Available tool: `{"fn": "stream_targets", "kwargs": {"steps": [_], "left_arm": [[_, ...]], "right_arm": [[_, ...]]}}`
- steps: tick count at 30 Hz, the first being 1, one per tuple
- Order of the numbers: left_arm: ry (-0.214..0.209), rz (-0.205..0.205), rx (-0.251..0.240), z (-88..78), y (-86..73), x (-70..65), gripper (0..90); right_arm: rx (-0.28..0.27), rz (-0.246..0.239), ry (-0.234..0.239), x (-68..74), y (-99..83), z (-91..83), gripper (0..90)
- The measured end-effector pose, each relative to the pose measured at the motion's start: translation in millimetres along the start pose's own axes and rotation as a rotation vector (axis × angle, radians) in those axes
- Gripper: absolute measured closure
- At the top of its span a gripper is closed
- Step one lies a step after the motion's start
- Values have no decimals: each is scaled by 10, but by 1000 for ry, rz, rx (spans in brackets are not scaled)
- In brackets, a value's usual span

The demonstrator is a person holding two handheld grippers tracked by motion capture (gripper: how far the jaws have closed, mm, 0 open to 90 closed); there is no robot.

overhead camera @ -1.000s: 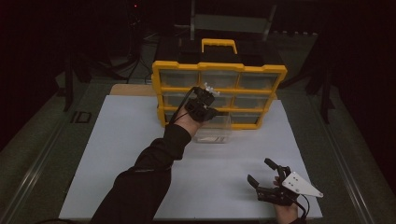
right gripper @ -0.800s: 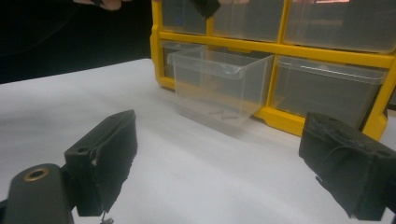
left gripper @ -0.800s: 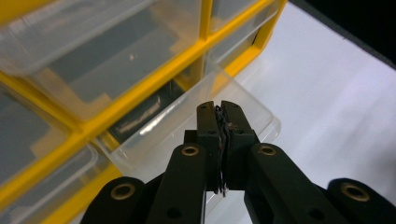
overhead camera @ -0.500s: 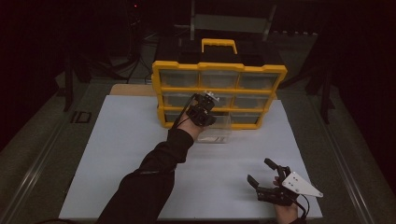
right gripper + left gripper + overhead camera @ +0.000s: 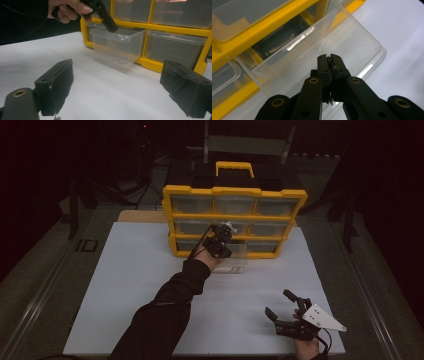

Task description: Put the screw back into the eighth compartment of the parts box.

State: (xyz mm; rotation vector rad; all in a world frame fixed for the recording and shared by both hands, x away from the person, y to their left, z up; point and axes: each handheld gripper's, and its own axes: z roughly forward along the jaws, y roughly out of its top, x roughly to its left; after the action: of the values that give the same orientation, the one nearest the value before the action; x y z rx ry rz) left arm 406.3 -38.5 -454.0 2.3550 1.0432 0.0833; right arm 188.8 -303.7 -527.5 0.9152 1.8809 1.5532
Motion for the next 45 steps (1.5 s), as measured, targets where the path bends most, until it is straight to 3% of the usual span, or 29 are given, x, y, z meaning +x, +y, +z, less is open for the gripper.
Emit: {"fn": "stream_targets", "kwargs": {"steps": [8,12,15,16,27,29,33,36,39,45], "left_arm": [[-6,-5,48,115,-4,-6,868],[-13,-21,40,130,-4,12,863],[-13,-32,30,109,7,20,735],[-10,-32,29,100,11,16,731],[15,-11,-24,-95,60,-13,295],[24,-12,-42,-147,67,-6,249],[-3,-2,-65,-252,64,5,148],[-55,8,-86,-339,45,22,25],[-48,19,-106,-412,10,31,2],[-80,62,-137,-525,-162,46,0]], "right_arm": [[0,-2,1,3,1,-1,116],[0,-2,2,3,0,0,116],[0,-3,3,3,1,-1,116],[0,-3,3,3,0,-1,116],[2,-4,2,6,-2,4,116],[3,-5,2,6,-2,5,116],[5,-4,5,6,-3,4,116],[6,-1,3,6,-5,6,116],[4,-5,1,6,-3,4,116],[9,-3,1,9,-6,9,116]]}}
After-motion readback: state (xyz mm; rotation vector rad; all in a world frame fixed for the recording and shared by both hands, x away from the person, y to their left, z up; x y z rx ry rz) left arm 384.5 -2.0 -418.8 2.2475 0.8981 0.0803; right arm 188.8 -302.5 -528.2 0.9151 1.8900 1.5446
